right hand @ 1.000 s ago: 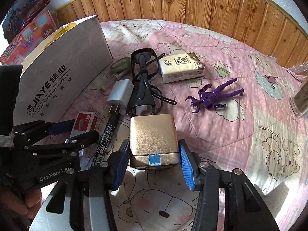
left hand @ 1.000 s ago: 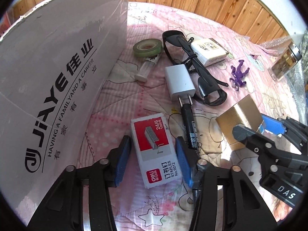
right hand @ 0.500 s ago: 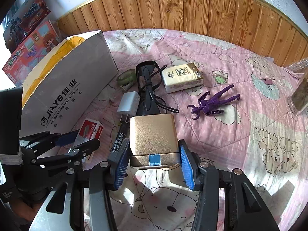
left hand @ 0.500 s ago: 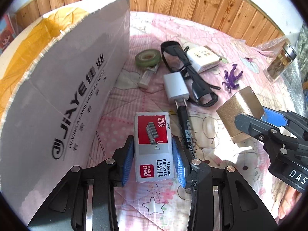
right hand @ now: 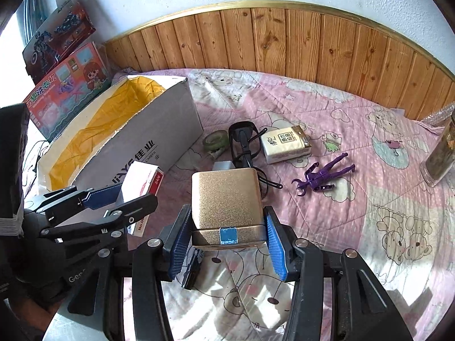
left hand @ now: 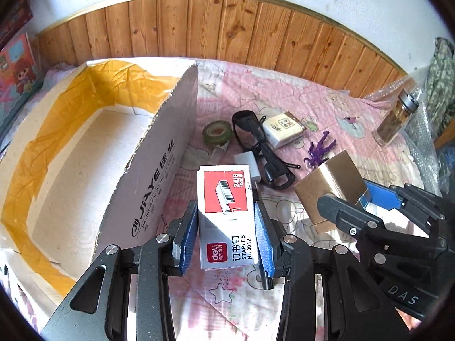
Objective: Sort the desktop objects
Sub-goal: 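Carry the staples box with the left gripper while the right gripper carries the gold box into the cardboard box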
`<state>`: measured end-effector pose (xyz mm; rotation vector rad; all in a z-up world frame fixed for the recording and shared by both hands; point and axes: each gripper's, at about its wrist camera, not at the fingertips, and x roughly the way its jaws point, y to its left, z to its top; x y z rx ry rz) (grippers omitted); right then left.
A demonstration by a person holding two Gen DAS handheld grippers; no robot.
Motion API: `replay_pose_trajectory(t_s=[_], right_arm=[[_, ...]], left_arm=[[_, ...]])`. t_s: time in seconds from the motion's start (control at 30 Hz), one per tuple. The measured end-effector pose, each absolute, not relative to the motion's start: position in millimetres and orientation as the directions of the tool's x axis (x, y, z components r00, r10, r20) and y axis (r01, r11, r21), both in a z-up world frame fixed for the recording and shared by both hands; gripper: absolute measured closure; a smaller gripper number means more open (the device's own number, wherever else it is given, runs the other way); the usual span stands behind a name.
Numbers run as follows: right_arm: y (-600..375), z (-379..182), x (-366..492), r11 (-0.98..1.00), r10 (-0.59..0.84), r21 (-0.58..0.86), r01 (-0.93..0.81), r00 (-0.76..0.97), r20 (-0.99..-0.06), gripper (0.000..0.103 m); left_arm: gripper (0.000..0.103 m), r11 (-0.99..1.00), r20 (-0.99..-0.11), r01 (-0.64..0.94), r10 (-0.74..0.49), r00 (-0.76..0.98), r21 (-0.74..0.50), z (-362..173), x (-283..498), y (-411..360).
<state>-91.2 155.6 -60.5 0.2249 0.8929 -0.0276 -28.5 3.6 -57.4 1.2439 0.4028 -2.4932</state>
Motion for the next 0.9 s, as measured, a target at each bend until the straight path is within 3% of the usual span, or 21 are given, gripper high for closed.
replay_pose_trajectory(t_s=[0.47,0.9], right_arm=[[190,-17,-102,0.984,0.09,0.171,0.049,0.692,-0.716,0.053],[229,7,-102,0.987,0.112,0.16,0.001,0.71,-0.695,0.053]], left_arm=[[0.063,-0.88,-0.732,0.466,-0.258,-0.63,-0.092,-1,15,-8],[0.063,-0.853,-0.728,0.518,-0.319,-0.607,-0.058,28,49,-27]])
